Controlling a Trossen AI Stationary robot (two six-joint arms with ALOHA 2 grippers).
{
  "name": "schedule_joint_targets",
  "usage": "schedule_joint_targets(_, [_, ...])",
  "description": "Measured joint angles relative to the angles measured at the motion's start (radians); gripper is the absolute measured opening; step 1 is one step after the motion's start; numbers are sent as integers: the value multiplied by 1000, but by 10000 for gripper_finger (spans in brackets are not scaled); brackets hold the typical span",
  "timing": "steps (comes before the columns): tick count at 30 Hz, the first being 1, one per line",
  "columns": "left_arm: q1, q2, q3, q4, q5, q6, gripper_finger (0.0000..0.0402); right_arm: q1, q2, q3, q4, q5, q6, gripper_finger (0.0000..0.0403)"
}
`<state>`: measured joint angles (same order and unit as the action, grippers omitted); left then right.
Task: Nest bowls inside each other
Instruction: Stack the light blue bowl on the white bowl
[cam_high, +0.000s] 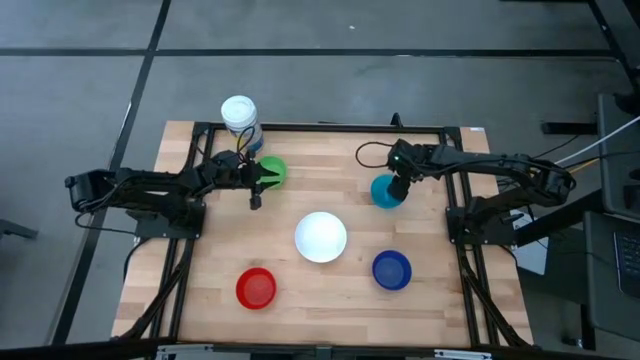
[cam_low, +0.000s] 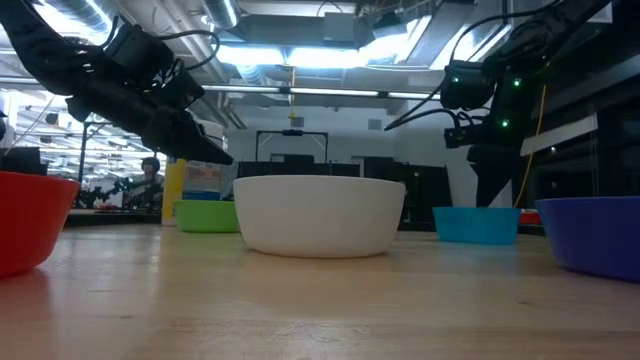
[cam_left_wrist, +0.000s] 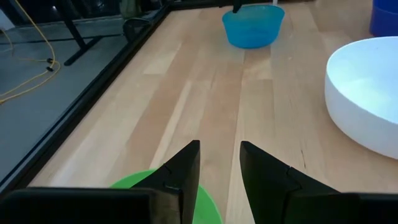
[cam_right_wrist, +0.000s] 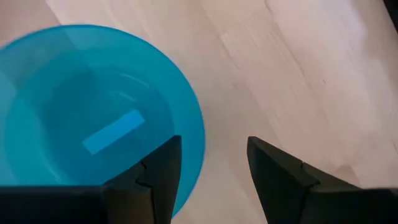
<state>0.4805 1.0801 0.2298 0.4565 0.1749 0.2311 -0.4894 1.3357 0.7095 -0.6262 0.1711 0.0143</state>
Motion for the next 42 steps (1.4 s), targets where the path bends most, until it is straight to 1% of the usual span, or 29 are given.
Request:
schedule_joint_targets(11, [0,0,0,0,0,0,112,-46,13,-1,55,-49,-23,185])
schedule_joint_targets(17, [0,0,0,-3,0,-1,112,-46,95,-1,87,-83,-24,189])
schedule_joint_targets(21, [0,0,0,-3,1,-3,112,-46,153,-1,148,-72,-48,190])
schedule_joint_targets(23, [0,0,0,-3,1,-5,112,-46,168,-1,179,-67,-54,173])
schedule_joint_targets(24, [0,0,0,-3,1,-5,112,-46,172,-1,197,-66,-56,153])
schedule_joint_targets(25, [0,0,0,-3,1,-8,112,-46,174,-1,215,-67,-56,125])
schedule_joint_targets(27, [1,0,0,-3,1,-9,112,-46,174,-1,247,-42,-64,48])
schedule_joint_targets(28, [1,0,0,-3,1,-9,112,-46,172,0,271,-30,-76,26])
schedule_joint_targets(30, [1,0,0,-3,0,-9,112,-48,165,6,287,-36,-82,13])
schedule_joint_targets(32, [1,0,0,-4,0,-9,112,-51,167,21,284,-74,-79,7])
schedule_joint_targets(38, [11,0,0,-4,0,-12,112,-23,167,101,269,-129,-65,4])
schedule_joint_targets(42, [14,0,0,-4,1,-11,112,8,155,189,271,-197,-49,3])
